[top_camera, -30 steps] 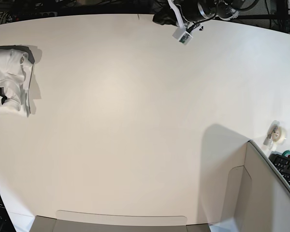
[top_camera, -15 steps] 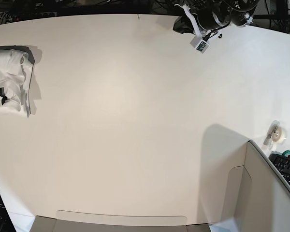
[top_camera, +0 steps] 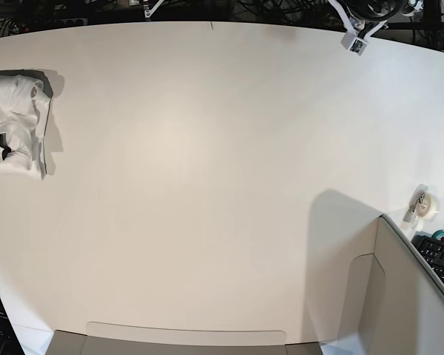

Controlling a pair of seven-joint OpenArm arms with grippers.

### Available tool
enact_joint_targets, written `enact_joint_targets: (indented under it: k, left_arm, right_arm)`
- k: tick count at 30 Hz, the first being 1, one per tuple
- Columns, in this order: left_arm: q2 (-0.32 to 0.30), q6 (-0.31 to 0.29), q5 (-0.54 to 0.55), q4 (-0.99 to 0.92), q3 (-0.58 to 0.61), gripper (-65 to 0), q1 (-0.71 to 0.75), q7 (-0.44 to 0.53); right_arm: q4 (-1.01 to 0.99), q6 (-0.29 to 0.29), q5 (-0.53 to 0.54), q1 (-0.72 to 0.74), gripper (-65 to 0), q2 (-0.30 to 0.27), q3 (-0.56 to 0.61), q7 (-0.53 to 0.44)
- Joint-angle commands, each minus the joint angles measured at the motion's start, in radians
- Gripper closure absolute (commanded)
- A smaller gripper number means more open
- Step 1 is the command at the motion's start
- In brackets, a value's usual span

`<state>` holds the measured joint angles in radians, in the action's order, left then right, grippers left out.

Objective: Layout the t-shirt on the table in an organized manner, then fold the t-shirt properly

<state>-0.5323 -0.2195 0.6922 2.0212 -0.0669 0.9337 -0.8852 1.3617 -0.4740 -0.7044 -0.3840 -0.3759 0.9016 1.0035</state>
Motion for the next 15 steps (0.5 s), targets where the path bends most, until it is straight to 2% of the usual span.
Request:
enact_joint_targets:
  k: [1,5,7,9,12,15]
  left_arm:
    - [-0.007,-0.005,0.007,0.011,-0.014,0.0,0.041,0.007]
    - [0.001,-0.002,0.007,-0.032,-0.009,0.0,0.095,0.008]
    - [0.045,-0.002,0.007,-0.103,-0.011,0.0,0.095,0.008]
    - [0.088,-0.002,0.007,-0.215,-0.020,0.0,0.086,0.010]
    - [0.125,-0.002,0.007,-0.446,-0.012,0.0,-0.006,0.030]
    - [0.171,-0.004,0.007,-0.713,-0.011,0.0,-0.092,0.149]
  right_arm:
    - [0.011,0.005,-0.004,-0.005,0.0,-0.007,-0.002,-0.004]
    - [-0.028,0.005,-0.001,0.001,0.0,-0.001,-0.003,-0.051]
    - [-0.077,0.005,-0.001,0.001,0.0,0.021,-0.005,-0.076]
    - [-0.133,0.005,0.001,0.009,0.0,0.050,-0.005,-0.096]
    - [-0.232,0.005,0.001,0.012,0.0,0.085,-0.003,-0.125]
    - [-0.341,0.005,0.001,0.020,0.0,0.099,-0.003,-0.219]
